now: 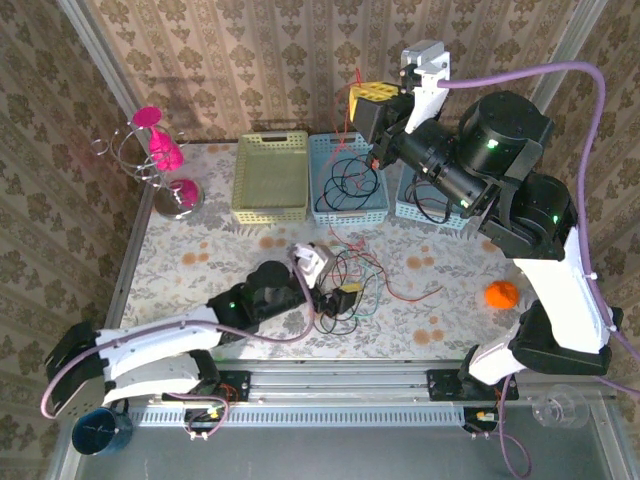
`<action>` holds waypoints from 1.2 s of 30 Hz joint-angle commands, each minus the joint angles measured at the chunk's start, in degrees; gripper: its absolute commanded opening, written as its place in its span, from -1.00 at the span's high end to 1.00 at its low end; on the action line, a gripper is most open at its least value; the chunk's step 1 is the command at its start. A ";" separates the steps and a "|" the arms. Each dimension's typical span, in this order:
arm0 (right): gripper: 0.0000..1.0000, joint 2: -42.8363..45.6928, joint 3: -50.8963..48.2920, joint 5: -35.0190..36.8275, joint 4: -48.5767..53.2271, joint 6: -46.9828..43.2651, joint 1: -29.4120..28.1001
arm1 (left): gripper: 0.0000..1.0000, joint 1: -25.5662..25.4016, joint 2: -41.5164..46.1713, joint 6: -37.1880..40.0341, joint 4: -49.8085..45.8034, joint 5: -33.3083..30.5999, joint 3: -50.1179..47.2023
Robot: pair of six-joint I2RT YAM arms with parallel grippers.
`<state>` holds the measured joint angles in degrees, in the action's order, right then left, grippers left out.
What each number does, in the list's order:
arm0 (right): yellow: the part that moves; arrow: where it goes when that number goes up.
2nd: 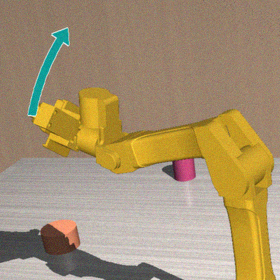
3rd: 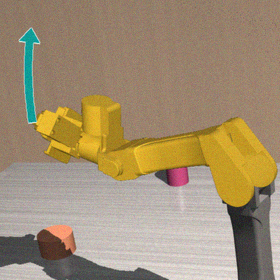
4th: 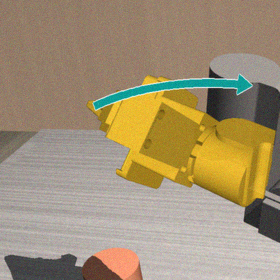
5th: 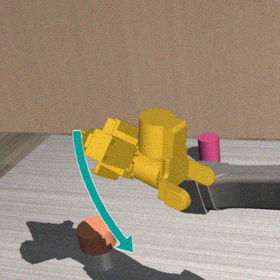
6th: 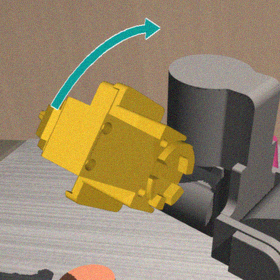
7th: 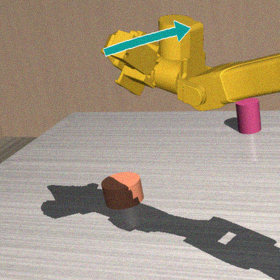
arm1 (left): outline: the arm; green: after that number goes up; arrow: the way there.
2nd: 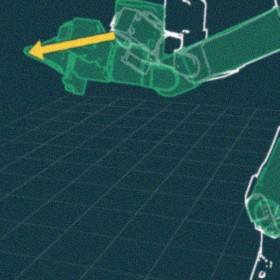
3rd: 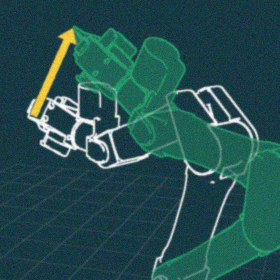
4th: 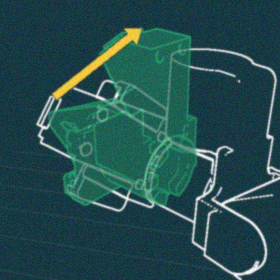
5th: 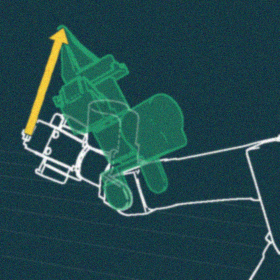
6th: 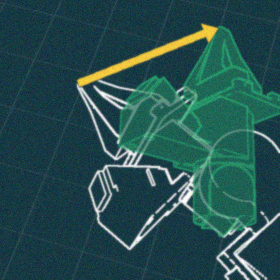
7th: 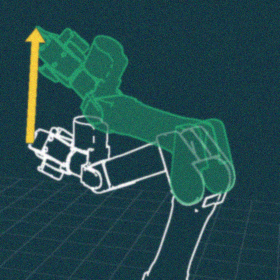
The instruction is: Untangle the cables
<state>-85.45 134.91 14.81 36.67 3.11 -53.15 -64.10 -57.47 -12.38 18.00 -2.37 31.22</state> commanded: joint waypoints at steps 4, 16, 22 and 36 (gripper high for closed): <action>1.00 1.21 0.72 1.66 -0.60 -1.43 -0.38 | -1.00 1.78 13.47 -3.17 -12.51 -14.99 -9.04; 1.00 0.55 -1.66 3.86 -1.50 -2.32 -0.42 | -0.89 4.84 44.87 -5.83 -25.98 -13.18 -12.17; 1.00 0.37 -2.81 3.81 -1.99 -1.73 -0.42 | -1.00 4.77 33.13 -2.25 -24.33 -3.18 -2.41; 1.00 1.77 -3.20 3.27 -1.32 0.28 -0.38 | -1.00 2.13 -4.94 4.69 3.79 3.37 9.21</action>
<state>-85.45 132.14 17.43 36.25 2.11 -53.15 -61.47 -59.51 -10.07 12.19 0.19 37.80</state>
